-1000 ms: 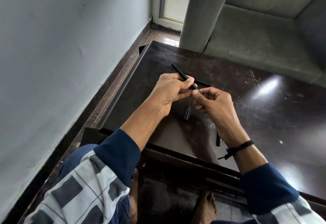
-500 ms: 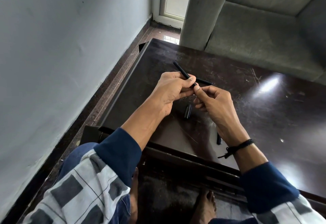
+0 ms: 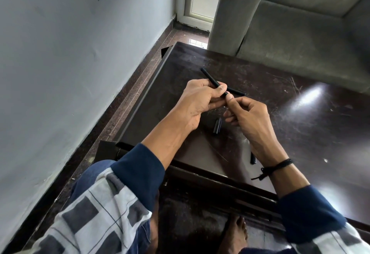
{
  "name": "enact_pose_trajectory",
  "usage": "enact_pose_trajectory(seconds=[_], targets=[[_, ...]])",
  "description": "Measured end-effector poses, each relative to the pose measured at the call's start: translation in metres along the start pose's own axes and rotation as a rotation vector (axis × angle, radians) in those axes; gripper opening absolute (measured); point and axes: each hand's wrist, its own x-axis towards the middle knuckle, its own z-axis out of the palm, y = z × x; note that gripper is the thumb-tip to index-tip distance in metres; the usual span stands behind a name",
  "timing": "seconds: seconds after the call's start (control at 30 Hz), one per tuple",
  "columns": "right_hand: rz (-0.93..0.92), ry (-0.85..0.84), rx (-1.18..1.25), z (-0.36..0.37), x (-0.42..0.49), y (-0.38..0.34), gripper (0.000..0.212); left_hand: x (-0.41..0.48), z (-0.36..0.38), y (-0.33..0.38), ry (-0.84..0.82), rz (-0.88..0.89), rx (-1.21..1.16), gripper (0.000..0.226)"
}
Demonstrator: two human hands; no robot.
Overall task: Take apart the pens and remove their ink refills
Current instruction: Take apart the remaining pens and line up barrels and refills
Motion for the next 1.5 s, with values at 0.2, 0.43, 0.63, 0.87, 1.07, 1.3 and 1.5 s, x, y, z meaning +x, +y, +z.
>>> enact_pose_trajectory(seconds=[0.2, 0.43, 0.63, 0.87, 1.07, 1.3, 1.5], targets=[[-0.017, 0.019, 0.007, -0.0018, 0.0008, 0.0015, 0.026, 0.0001, -0.0002, 0.0000, 0.007, 0.001, 0.011, 0.017], [-0.023, 0.021, 0.009, -0.0030, 0.0016, 0.0015, 0.022, 0.0016, 0.0001, -0.0010, 0.010, -0.002, 0.029, 0.017], [-0.015, 0.031, 0.062, -0.0043, 0.0005, -0.0027, 0.026, 0.0009, -0.0009, 0.0000, 0.009, 0.009, 0.012, 0.017], [-0.036, 0.025, 0.088, -0.0072, 0.0020, -0.0004, 0.011, 0.0016, -0.0001, 0.0005, 0.045, 0.011, 0.024, 0.017], [-0.072, 0.040, 0.087, -0.0082, 0.0034, 0.0025, 0.012, 0.0005, -0.0006, 0.0005, -0.003, -0.019, 0.021, 0.017], [-0.066, 0.023, 0.097, -0.0096, 0.0034, 0.0020, 0.023, -0.0006, -0.0007, 0.0017, 0.007, -0.016, 0.003, 0.017], [-0.056, 0.034, 0.129, -0.0091, 0.0048, 0.0013, 0.011, 0.0002, -0.0010, 0.0031, 0.057, -0.014, -0.019, 0.017]])
